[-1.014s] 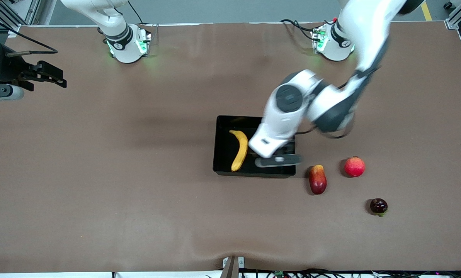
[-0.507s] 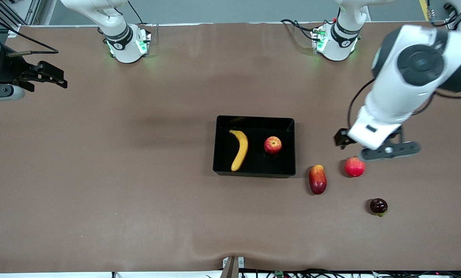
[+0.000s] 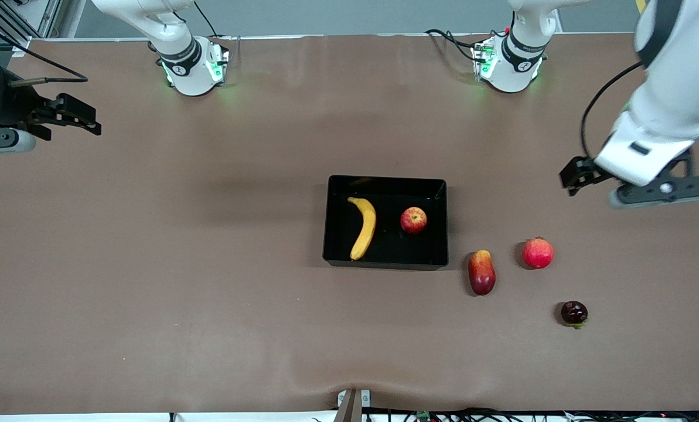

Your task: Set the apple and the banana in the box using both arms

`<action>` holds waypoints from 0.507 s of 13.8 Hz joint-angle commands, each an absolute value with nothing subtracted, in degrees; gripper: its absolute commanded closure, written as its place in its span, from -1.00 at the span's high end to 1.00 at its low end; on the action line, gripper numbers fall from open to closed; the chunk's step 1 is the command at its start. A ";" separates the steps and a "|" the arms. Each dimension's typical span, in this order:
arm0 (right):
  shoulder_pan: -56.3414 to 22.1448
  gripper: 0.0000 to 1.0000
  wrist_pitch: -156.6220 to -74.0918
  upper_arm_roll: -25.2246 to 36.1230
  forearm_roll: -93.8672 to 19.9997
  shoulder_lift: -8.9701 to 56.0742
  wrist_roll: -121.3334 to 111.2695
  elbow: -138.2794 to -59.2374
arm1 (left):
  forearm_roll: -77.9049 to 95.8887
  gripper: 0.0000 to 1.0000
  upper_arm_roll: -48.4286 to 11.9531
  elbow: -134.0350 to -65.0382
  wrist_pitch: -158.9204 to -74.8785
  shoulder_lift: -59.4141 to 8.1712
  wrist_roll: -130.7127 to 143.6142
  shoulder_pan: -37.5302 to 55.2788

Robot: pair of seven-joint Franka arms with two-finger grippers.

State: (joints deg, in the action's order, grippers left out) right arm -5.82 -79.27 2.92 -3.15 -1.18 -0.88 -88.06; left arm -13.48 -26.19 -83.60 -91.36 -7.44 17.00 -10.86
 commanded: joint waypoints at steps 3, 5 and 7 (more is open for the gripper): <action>-7.21 1.00 -80.33 3.25 -3.16 -1.32 -0.79 -87.19 | -2.75 1.00 -13.22 -90.69 -90.70 1.21 12.58 -4.85; -7.21 1.00 -80.16 3.25 -3.16 -1.41 -0.53 -87.27 | -1.67 1.00 -7.76 -94.90 -90.70 5.60 11.61 -0.73; -7.29 1.00 -79.89 3.16 -3.16 -1.41 2.09 -87.28 | -1.67 1.00 -4.41 -98.68 -90.62 8.95 9.94 1.40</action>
State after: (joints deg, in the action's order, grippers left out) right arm -6.53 -80.37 2.82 -3.17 -1.18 -0.29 -87.72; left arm -2.68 -7.53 -92.39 -90.20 3.17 11.66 -0.83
